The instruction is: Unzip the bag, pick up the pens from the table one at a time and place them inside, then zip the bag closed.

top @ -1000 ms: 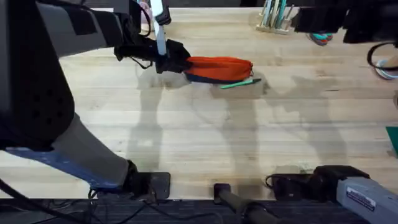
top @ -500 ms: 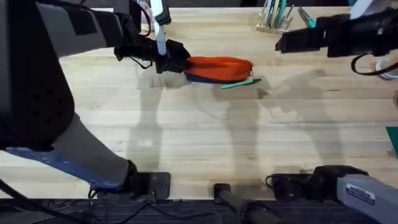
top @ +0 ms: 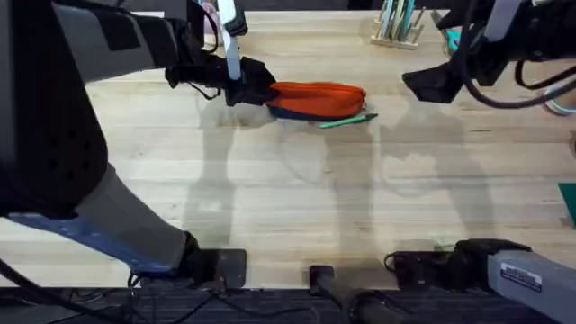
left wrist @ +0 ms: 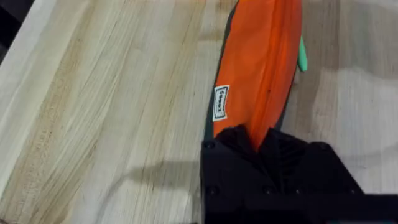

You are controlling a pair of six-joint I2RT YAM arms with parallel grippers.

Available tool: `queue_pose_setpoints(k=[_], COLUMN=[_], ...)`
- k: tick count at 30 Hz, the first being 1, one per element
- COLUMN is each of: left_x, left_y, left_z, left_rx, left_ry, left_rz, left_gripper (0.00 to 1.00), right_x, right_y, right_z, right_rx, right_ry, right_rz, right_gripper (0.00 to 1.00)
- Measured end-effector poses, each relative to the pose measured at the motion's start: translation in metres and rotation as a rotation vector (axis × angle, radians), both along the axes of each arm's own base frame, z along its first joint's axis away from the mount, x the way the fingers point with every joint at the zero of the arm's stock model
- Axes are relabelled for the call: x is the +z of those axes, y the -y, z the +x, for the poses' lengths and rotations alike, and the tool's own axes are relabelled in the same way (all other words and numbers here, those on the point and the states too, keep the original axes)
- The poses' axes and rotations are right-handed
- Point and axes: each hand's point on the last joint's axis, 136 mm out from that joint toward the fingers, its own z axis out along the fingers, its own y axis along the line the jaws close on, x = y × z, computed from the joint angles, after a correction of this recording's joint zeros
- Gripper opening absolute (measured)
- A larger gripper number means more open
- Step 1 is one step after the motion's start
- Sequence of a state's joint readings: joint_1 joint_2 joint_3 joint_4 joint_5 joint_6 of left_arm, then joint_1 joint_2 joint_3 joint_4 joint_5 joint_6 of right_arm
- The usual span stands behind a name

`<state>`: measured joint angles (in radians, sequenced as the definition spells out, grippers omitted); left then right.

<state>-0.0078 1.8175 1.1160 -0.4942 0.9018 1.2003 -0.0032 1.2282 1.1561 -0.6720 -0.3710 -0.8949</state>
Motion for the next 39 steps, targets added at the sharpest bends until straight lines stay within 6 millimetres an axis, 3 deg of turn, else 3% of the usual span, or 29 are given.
queue_pose_setpoints(k=[14, 18, 24, 29, 35, 39], left_x=[0.000, 0.000, 0.000, 0.000, 0.000, 0.000], left_y=[0.000, 0.000, 0.000, 0.000, 0.000, 0.000], left_z=[0.000, 0.000, 0.000, 0.000, 0.000, 0.000], left_rx=[0.000, 0.000, 0.000, 0.000, 0.000, 0.000], left_ry=[0.000, 0.000, 0.000, 0.000, 0.000, 0.000], left_rz=[0.000, 0.000, 0.000, 0.000, 0.000, 0.000], left_gripper=[0.043, 0.043, 0.043, 0.043, 0.043, 0.043], right_x=[0.000, 0.005, 0.026, 0.036, 0.028, 0.011], right_y=[0.000, 0.004, 0.031, 0.042, 0.034, 0.034], right_z=[0.000, -0.004, -0.007, -0.021, -0.044, -0.038], right_rx=[0.140, 0.155, 0.133, 0.135, 0.224, 0.290], right_ry=[0.078, 0.079, 0.133, 0.137, 0.105, 0.096], right_rz=[-0.118, -0.039, 0.153, 0.281, 0.328, 0.336], right_gripper=[0.997, 0.997, 0.997, 0.997, 0.997, 0.997])
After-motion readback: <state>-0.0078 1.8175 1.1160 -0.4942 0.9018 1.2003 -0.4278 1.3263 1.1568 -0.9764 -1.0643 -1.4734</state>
